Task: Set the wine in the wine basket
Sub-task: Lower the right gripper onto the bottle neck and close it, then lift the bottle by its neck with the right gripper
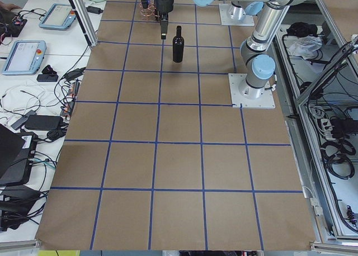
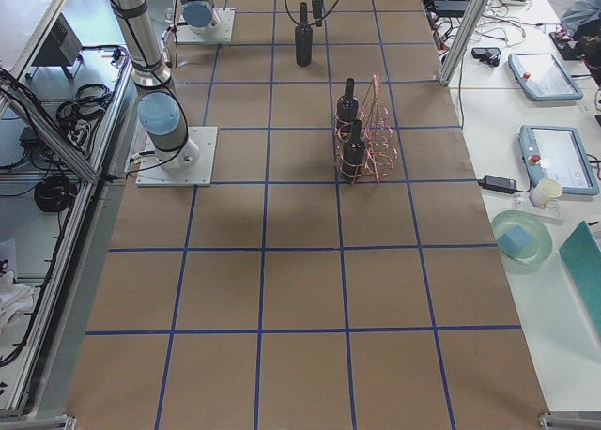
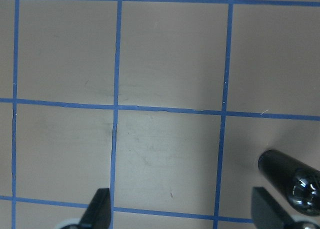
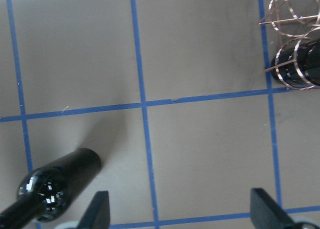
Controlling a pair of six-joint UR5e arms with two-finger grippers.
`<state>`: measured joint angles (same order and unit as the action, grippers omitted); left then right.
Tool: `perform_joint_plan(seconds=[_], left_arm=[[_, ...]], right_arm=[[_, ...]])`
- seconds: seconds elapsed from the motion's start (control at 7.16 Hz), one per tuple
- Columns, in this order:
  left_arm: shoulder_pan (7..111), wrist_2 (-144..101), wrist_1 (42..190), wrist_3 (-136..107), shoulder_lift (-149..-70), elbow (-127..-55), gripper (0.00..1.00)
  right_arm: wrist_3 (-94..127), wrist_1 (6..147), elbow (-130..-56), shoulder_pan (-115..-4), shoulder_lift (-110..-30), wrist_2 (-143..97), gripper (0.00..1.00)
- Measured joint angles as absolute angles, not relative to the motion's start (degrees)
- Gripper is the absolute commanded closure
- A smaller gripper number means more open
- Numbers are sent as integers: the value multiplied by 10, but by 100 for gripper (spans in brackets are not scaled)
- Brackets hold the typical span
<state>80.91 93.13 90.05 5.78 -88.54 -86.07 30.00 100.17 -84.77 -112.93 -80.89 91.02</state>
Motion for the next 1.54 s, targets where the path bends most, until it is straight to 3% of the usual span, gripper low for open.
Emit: perform_joint_plan(seconds=[0.7,0.84,1.26,1.54], left_arm=[[808,922,901,80,-880,-865,0],[808,922,901,81,-880,-866,0],[808,919,901,81,-878,-880,0],[808,919,901,82,-876,-883,0]], right_arm=[[490,1039,-787,-1237,-716,911,1],[487,1042,-786,-1242,-705,910,33],[483,1044,-790,-1247,-686,905,34],[482,1053,-792,-1247,-677,905,55]])
